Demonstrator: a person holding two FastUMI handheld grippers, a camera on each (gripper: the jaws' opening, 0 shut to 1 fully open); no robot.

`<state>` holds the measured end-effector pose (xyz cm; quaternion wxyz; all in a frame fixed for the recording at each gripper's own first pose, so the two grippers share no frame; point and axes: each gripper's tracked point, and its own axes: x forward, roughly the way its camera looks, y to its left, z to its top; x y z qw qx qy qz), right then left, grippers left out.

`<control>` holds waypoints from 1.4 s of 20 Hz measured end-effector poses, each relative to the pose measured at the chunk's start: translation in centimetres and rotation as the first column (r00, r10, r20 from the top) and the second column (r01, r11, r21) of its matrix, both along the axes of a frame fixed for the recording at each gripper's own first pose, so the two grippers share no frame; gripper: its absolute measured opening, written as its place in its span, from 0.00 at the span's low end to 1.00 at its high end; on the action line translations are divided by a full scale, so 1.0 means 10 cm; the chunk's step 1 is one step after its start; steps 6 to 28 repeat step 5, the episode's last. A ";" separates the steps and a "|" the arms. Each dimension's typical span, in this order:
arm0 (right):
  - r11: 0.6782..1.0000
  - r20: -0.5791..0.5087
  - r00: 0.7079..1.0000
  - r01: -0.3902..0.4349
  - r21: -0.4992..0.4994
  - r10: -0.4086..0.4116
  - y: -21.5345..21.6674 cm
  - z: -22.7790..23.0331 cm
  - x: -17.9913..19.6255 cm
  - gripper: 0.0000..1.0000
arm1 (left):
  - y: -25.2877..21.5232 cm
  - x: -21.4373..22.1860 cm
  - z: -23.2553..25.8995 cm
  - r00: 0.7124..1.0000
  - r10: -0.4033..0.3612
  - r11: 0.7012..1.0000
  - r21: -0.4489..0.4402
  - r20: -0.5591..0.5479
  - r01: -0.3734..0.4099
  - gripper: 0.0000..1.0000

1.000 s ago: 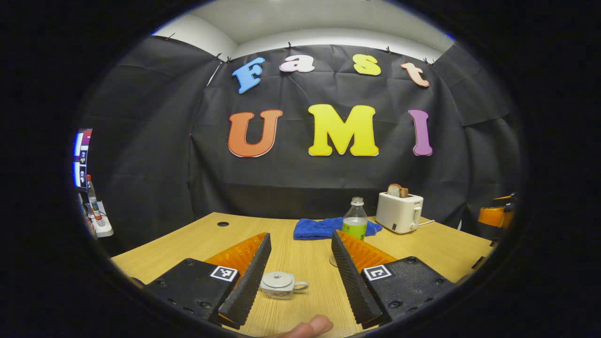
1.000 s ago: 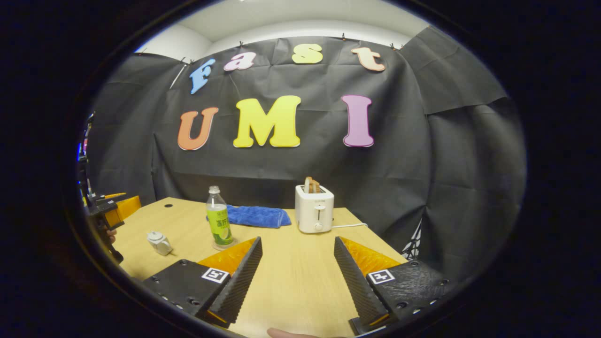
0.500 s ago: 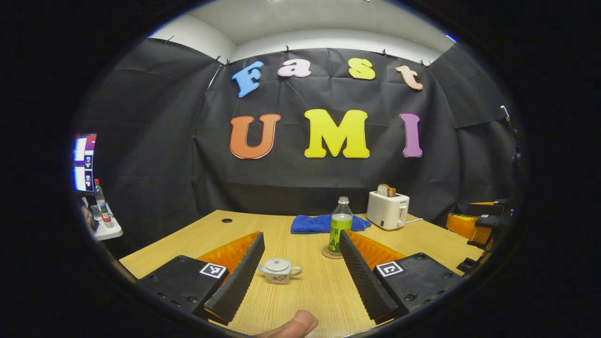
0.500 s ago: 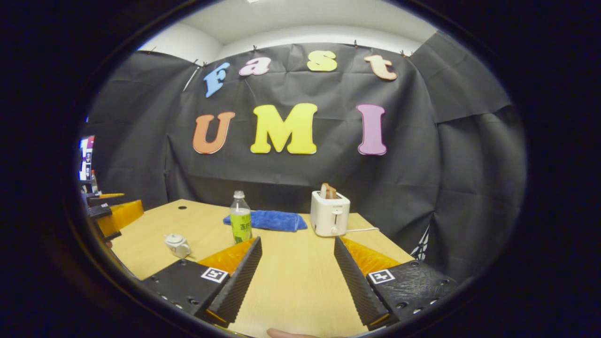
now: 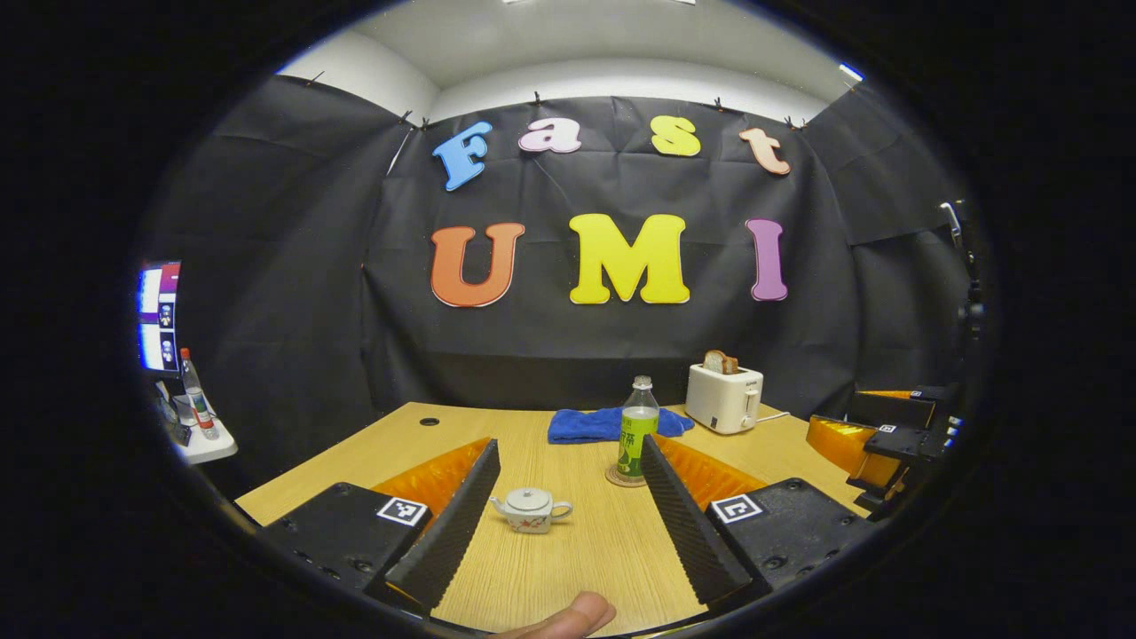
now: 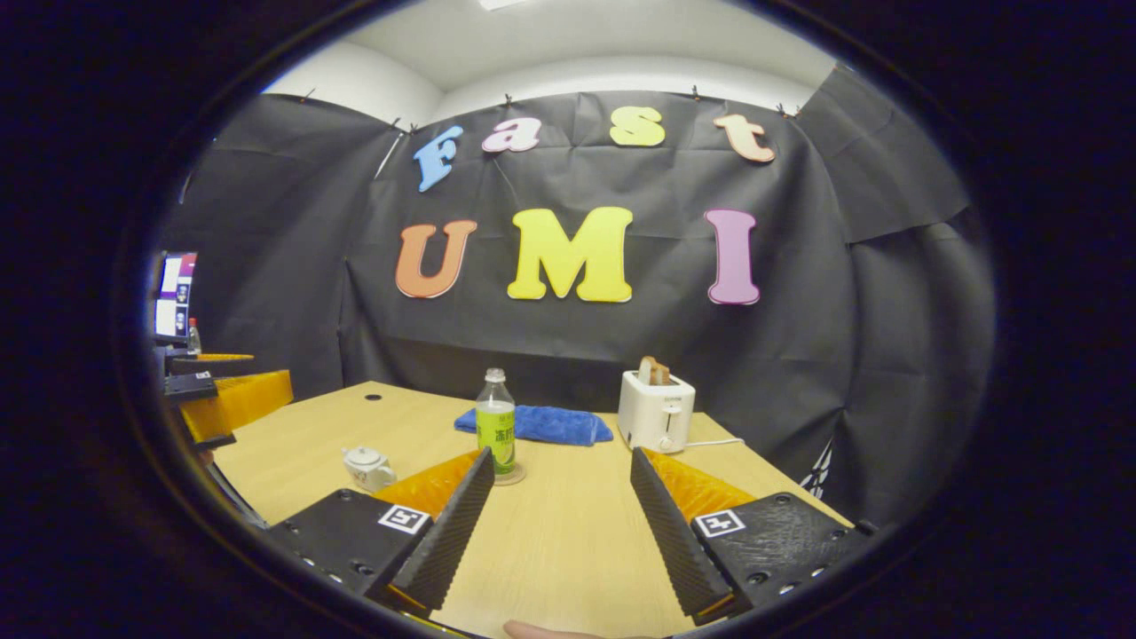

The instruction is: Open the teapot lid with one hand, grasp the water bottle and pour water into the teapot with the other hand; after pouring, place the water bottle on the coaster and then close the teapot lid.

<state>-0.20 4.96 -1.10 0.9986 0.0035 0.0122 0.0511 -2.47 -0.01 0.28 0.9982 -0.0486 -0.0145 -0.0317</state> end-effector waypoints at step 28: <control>1.000 0.011 1.000 -0.005 -0.011 0.005 0.01 0.01 0.02 0.98 | -0.04 0.04 -0.12 0.999 -0.025 0.999 -0.020 -0.036 0.025 1.00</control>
